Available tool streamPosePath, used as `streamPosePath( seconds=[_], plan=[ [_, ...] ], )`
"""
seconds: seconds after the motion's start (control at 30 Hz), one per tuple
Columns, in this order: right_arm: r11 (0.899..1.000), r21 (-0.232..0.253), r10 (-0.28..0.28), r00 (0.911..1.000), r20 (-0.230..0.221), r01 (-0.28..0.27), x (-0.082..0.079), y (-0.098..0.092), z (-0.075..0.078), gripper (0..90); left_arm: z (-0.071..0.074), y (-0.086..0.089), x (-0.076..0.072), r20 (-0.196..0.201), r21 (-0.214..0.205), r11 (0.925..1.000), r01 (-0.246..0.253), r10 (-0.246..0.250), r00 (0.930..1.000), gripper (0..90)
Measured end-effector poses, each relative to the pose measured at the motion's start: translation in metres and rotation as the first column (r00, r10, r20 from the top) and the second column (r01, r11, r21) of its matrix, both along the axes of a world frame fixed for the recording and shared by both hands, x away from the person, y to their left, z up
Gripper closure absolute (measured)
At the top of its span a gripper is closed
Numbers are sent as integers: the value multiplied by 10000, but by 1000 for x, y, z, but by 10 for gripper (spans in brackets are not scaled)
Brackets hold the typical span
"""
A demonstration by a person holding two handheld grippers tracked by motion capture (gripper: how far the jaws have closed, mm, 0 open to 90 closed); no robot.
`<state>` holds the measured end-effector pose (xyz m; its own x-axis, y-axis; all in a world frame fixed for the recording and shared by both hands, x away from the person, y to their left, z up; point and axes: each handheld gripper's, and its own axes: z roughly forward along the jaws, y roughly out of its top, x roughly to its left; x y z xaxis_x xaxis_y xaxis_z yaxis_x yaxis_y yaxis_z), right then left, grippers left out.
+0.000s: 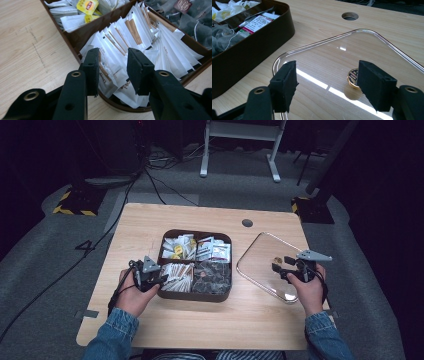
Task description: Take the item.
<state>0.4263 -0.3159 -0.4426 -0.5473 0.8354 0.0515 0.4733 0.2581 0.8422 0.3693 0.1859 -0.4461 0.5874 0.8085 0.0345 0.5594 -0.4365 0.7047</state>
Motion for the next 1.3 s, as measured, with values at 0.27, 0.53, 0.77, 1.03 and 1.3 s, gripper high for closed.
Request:
streamPosePath(
  seconds=[0.27,0.53,0.77,1.03,1.3],
  plan=[
    [9998,-109,163,9998,-58,-164,-1,4,-1,334,-5,-2,3,-282,280,9996,0,8,9996,690],
    [9992,-192,348,9994,75,-346,-2,9,1,338,-9,-8,3,-310,555,9984,-44,61,9995,653],
    [9984,-318,470,9989,44,-468,-2,11,0,349,-10,-4,4,-466,542,9985,-68,94,9989,776],
    [9981,-376,500,9987,55,-497,-2,12,-1,349,-13,-1,5,-622,507,9986,143,-111,9980,882],
    [9985,-336,422,9991,-24,-422,-1,10,-2,349,-8,4,4,-356,-168,9997,148,-154,9992,900]
  ],
)
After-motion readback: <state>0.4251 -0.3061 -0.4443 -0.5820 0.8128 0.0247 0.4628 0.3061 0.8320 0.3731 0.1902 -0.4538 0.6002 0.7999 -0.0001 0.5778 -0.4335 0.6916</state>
